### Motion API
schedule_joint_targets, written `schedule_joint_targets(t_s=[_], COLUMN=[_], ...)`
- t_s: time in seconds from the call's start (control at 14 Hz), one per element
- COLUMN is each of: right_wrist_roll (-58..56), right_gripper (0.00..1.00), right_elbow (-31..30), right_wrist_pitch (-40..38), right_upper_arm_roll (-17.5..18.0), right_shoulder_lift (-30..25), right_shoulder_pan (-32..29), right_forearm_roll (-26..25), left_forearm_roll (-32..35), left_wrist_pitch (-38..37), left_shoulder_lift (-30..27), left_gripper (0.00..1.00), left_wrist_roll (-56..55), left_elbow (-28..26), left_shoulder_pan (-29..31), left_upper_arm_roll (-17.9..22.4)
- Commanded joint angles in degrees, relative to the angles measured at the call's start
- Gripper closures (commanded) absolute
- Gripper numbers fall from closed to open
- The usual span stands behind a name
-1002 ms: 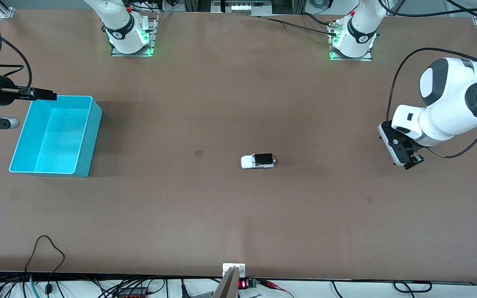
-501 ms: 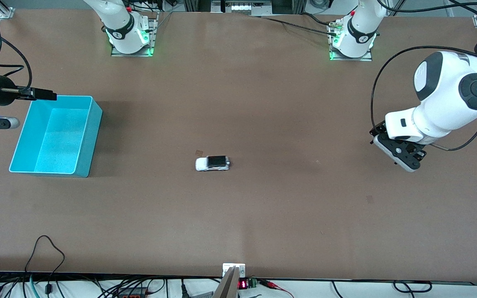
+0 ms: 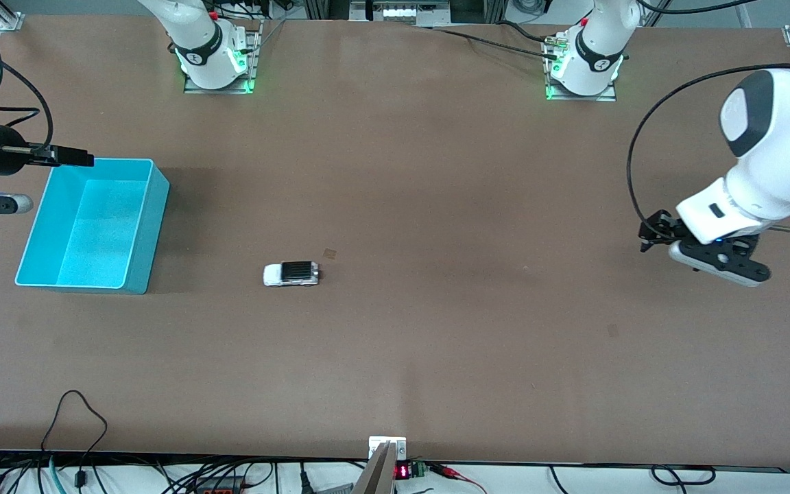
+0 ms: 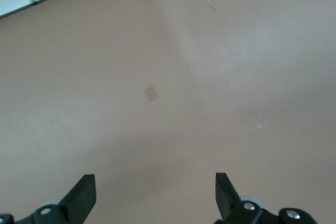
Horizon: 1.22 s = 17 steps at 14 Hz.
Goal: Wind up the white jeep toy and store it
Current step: 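Draw the left arm back while the jeep rolls toward the box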
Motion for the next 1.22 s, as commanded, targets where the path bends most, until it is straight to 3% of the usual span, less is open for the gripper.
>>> schedule_joint_targets(t_s=[0.0,0.29,0.64,0.86,1.15], right_wrist_roll=[-0.6,-0.5,-0.5,0.3,10.9], right_gripper=[0.00,0.00,0.00,0.00,0.00], right_elbow=[0.4,0.4,0.4,0.4,0.4], right_wrist_pitch=[-0.9,-0.9,-0.6,0.7,2.9], right_upper_arm_roll=[0.1,0.1,0.0,0.0,0.1], right_shoulder_lift=[0.0,0.0,0.1,0.8,2.7], right_shoulder_pan=[-0.2,-0.3,-0.4,-0.3,1.9], right_forearm_roll=[0.4,0.5,0.4,0.4,0.5], left_forearm_roll=[-1.0,-1.1,-1.4,-3.7,-4.8], left_wrist_pitch=[-1.4,-1.6,-9.8,-11.1,-16.8], left_shoulder_lift=[-1.5,-2.0,-2.7,-3.8,-5.2], left_gripper=[0.00,0.00,0.00,0.00,0.00], left_wrist_roll=[-4.5,-7.8,-11.0,-12.4,-16.4], left_elbow=[1.0,2.4,7.6,8.2,10.6], left_shoulder_pan=[-4.1,-4.2,-4.6,-4.3,-4.4], left_upper_arm_roll=[4.7,6.2,8.6,8.6,8.9])
